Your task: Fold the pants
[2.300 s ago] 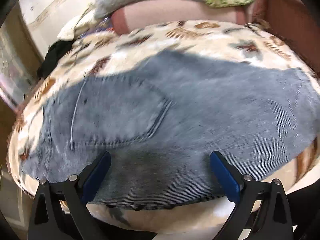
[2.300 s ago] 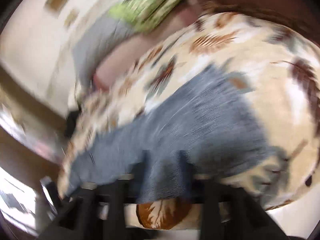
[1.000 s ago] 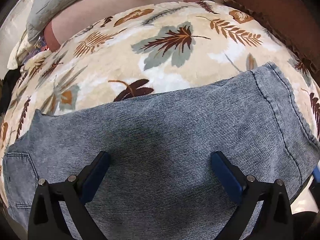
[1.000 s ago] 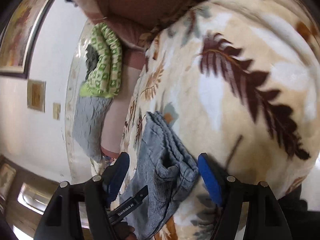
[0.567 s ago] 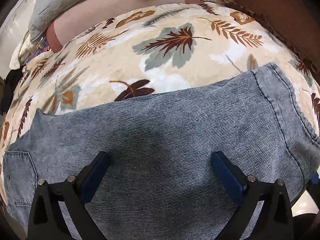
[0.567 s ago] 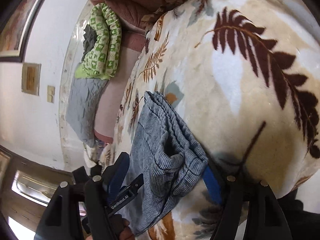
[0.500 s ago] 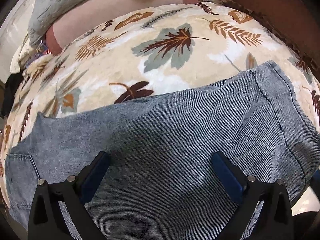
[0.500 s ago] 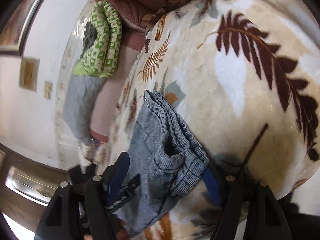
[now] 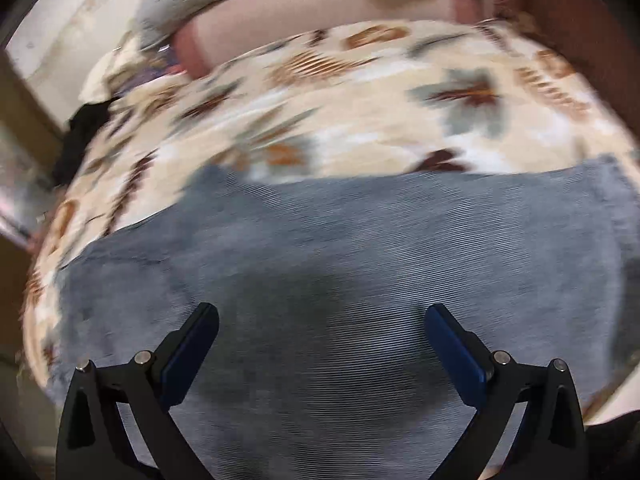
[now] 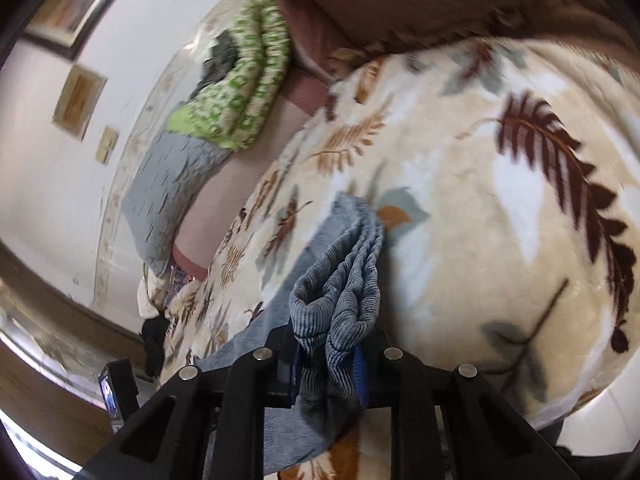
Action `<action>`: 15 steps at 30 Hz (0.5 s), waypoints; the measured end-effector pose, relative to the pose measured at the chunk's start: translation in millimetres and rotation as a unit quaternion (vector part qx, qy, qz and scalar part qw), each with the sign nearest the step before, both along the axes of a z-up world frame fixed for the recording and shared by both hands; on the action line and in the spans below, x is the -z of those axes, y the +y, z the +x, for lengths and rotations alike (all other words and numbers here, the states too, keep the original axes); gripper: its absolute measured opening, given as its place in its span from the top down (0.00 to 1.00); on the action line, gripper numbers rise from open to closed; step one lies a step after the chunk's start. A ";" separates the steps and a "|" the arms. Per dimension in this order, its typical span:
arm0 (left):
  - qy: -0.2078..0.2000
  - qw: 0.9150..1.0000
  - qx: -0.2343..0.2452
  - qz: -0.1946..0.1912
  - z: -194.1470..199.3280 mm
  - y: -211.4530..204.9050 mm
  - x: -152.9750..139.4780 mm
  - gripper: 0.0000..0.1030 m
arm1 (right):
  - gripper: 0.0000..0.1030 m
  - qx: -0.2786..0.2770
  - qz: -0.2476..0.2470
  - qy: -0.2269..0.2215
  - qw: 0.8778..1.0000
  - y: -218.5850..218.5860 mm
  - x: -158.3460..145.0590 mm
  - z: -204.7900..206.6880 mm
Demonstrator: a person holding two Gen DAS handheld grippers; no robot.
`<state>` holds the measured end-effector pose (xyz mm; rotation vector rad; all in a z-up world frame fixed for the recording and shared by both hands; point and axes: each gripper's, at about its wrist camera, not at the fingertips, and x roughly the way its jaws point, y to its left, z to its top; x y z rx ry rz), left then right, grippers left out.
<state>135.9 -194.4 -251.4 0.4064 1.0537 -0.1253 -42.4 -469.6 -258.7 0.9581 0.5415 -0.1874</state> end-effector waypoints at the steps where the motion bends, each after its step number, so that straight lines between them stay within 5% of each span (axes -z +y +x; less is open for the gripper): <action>1: 0.025 1.000 -0.001 0.007 6.6 5.8 11.2 0.00 | 0.79 -0.005 -0.013 -0.002 1.000 6.9 -5.1 2.6; 5: 0.059 0.997 -0.018 -0.039 18.5 24.5 1.1 0.00 | 0.79 -0.054 -0.072 -0.016 0.996 47.4 -28.0 20.3; 9: 0.034 0.997 -0.035 -0.065 25.7 52.1 -23.3 0.00 | 0.79 -0.131 -0.140 -0.019 0.981 103.6 -41.3 42.2; 15: 0.002 0.992 -0.087 -0.097 26.2 113.6 -50.8 0.00 | 0.79 -0.246 -0.137 -0.018 0.959 176.5 -33.3 68.8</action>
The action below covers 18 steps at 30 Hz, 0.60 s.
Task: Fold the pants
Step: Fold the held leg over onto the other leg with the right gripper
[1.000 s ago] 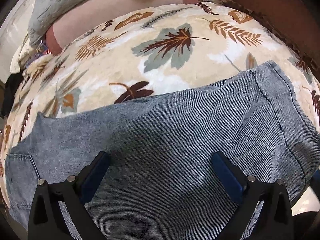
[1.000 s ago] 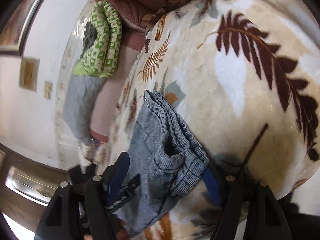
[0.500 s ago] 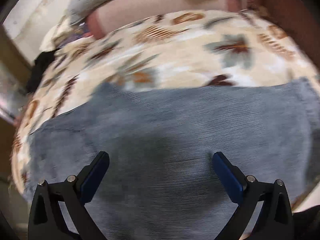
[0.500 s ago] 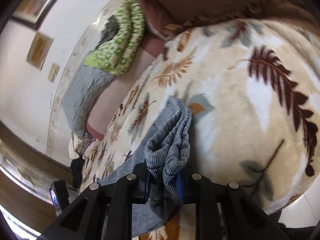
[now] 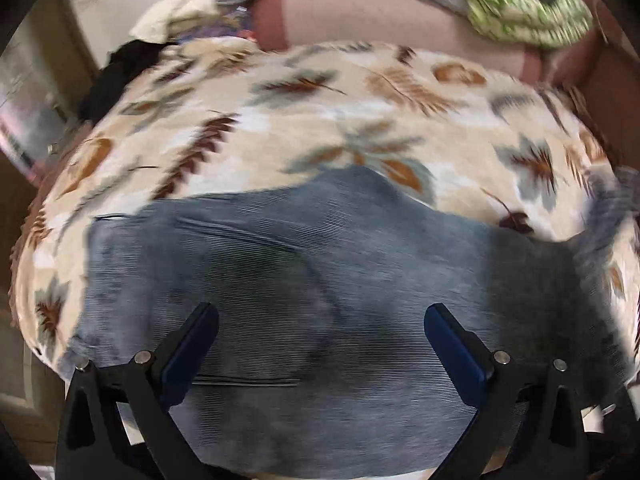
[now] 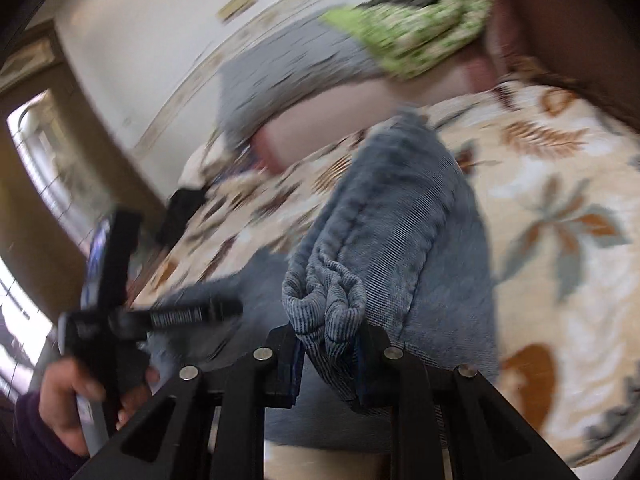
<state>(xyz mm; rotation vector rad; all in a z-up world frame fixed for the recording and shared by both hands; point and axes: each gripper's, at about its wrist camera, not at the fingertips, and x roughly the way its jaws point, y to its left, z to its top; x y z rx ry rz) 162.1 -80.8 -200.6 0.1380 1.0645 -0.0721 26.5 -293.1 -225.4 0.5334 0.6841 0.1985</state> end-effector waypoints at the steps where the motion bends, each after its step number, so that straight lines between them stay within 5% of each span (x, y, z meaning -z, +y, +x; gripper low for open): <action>1: -0.010 1.000 -0.008 0.003 -1.3 9.2 -4.9 0.00 | 0.79 -0.022 0.002 0.011 1.000 12.9 6.0 5.8; 6: -0.038 0.998 -0.053 0.002 2.1 51.9 -21.7 0.00 | 0.73 -0.092 -0.009 0.088 0.992 61.0 41.2 24.0; 7: -0.038 0.998 -0.058 -0.002 3.9 55.8 -22.4 0.00 | 0.67 -0.099 -0.006 0.092 0.991 63.2 41.6 25.1; 9: -0.041 0.997 -0.059 -0.006 3.9 56.2 -23.5 0.00 | 0.32 -0.126 0.037 0.075 0.988 58.5 33.7 21.5; 10: -0.042 0.998 -0.056 -0.006 1.9 53.0 -24.1 0.00 | 0.27 -0.129 0.056 0.057 0.988 52.2 27.9 16.8; 16: -0.066 0.998 0.001 -0.007 -9.2 9.5 -34.4 0.00 | 0.26 -0.025 0.089 -0.024 0.995 -7.8 7.4 -9.8; 17: -0.068 0.998 0.012 -0.009 -10.7 -1.2 -33.8 0.00 | 0.29 0.015 0.086 -0.009 0.996 -21.7 12.7 -11.9; 18: -0.068 0.997 0.022 -0.008 -11.5 -10.8 -32.8 0.00 | 0.43 0.039 0.091 0.009 0.995 -31.4 19.5 -11.6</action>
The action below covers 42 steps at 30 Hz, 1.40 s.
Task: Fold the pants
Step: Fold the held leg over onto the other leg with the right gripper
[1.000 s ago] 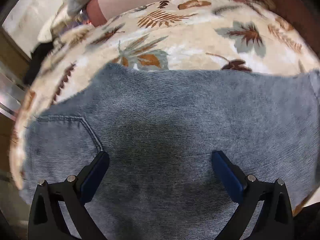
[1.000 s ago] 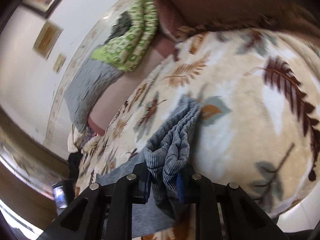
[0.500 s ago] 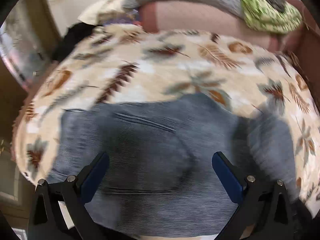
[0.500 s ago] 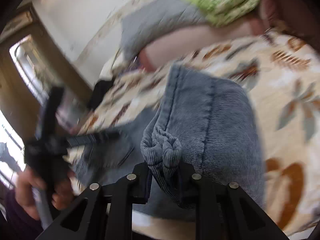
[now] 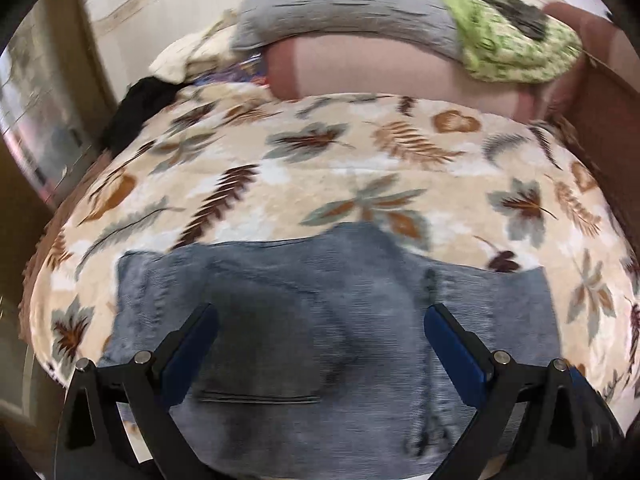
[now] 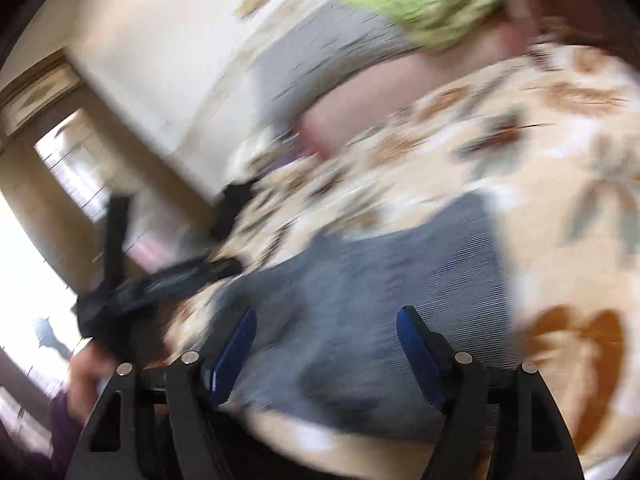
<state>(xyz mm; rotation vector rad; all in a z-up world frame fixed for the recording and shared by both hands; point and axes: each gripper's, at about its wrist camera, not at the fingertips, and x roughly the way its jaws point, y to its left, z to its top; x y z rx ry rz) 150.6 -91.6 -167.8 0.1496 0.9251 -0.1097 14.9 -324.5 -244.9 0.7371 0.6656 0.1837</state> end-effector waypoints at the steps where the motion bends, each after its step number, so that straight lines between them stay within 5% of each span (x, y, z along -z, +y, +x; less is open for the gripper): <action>1: -0.001 1.000 0.011 0.003 -0.7 -9.7 1.6 0.00 | 0.52 0.015 0.008 0.022 1.000 -8.3 7.5 1.6; 2: -0.004 1.000 0.024 0.015 -0.9 -24.2 6.9 0.00 | 0.65 0.031 0.011 0.049 0.998 -14.2 16.0 4.7; 5: 0.000 0.998 0.046 0.045 -0.1 -54.2 23.8 0.00 | 0.76 0.038 0.018 0.092 0.995 -23.0 32.4 8.9; 11: 0.052 0.987 0.063 0.139 8.6 -73.4 86.9 0.00 | 0.80 0.007 -0.106 0.135 0.985 -1.1 34.5 18.8; 17: 0.068 0.994 0.051 0.073 5.0 -47.5 78.1 0.00 | 0.80 0.012 -0.111 0.125 0.986 -0.2 25.5 17.2; 25: 0.006 0.991 0.087 0.100 -47.8 -36.9 48.4 0.00 | 0.80 0.017 -0.100 0.061 0.993 3.3 -10.6 48.0; 31: 0.045 0.986 0.096 0.129 -50.0 -32.7 79.7 0.00 | 0.80 -0.020 -0.110 0.095 0.989 18.9 0.7 95.5; 35: 0.062 0.991 0.083 0.086 -43.6 -21.7 82.8 0.00 | 0.79 -0.043 -0.107 0.162 0.980 23.8 34.7 119.8; 39: 0.067 0.992 0.076 0.077 -42.1 -11.2 70.9 0.00 | 0.77 -0.033 -0.101 0.143 0.984 23.7 26.1 114.5; 42: 0.036 0.996 0.056 0.054 -46.8 17.9 41.4 0.00 | 0.76 -0.059 -0.099 0.071 0.991 35.4 4.2 102.3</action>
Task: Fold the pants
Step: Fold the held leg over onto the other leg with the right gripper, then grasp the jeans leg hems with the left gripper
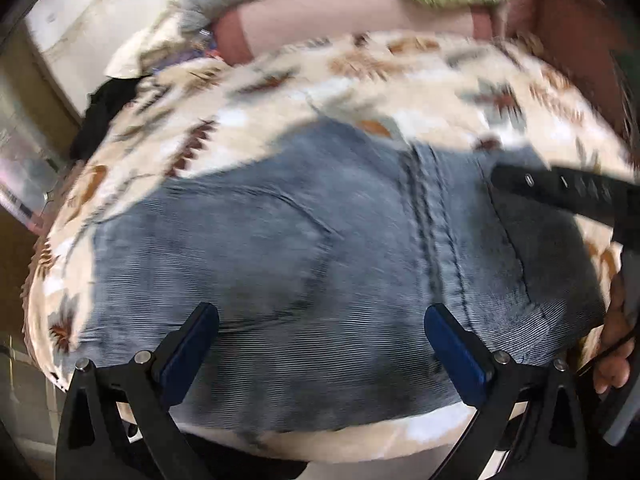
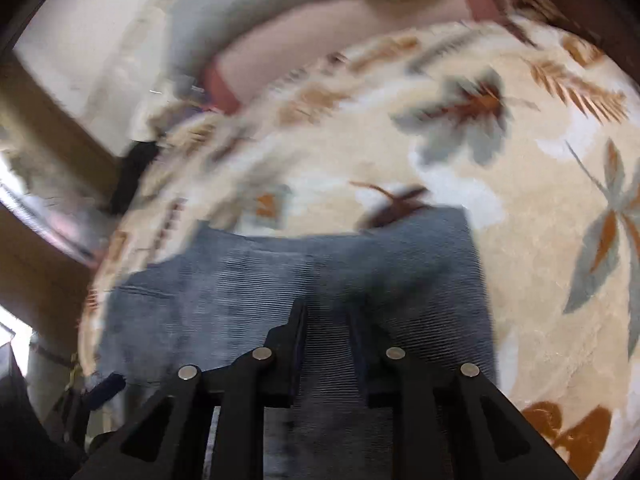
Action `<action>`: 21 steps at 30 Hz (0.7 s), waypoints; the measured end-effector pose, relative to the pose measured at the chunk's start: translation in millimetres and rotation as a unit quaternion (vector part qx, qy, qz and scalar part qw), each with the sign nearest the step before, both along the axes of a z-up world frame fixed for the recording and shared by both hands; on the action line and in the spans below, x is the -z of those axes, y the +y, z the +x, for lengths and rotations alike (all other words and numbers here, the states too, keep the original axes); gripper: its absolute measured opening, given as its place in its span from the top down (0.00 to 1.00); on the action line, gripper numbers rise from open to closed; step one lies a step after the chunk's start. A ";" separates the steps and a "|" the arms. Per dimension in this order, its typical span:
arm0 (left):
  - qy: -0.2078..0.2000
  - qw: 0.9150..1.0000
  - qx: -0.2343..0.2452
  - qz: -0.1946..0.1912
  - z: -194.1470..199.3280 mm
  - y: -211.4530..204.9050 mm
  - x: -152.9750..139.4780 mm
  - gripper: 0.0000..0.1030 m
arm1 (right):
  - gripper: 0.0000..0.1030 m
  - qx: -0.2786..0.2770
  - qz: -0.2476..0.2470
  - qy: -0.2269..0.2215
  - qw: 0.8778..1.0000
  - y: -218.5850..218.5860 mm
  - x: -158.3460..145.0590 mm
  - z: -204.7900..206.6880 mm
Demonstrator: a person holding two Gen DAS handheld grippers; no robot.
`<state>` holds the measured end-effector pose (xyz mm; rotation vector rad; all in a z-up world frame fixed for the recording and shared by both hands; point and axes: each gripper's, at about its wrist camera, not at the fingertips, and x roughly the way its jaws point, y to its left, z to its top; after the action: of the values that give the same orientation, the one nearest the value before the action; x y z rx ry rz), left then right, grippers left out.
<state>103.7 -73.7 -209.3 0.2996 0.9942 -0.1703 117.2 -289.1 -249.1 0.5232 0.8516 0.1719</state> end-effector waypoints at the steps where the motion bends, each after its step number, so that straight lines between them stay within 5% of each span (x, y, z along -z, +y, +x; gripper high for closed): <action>1: -0.009 1.000 -0.008 -0.007 -2.5 9.4 -7.1 0.00 | 0.76 -0.015 -0.011 -0.029 0.999 7.3 -9.7 -6.1; 5: -0.049 0.994 -0.092 -0.029 -6.1 85.9 -44.7 0.00 | 0.75 -0.048 -0.012 -0.072 0.996 28.6 -21.2 -23.0; 10: -0.040 0.969 -0.236 -0.067 -13.6 213.0 -54.4 0.00 | 0.75 -0.084 -0.010 -0.094 0.992 52.5 -28.2 -34.7; 13: -0.023 0.950 -0.301 -0.081 -26.8 265.2 -43.5 0.00 | 0.54 -0.107 -0.011 -0.111 0.988 64.2 -33.0 -44.2; 14: -0.011 0.945 -0.313 -0.093 -31.7 278.6 -38.4 0.00 | 0.43 -0.111 -0.010 -0.115 0.987 66.6 -34.1 -47.6; 21: 0.078 0.916 -0.332 -0.209 -39.1 293.7 6.5 0.00 | 0.42 -0.148 -0.038 -0.119 0.981 90.7 -34.0 -56.5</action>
<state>64.6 220.1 -215.8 -0.4570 1.1378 0.2180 60.6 -198.3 -215.2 0.2942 0.6946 0.4632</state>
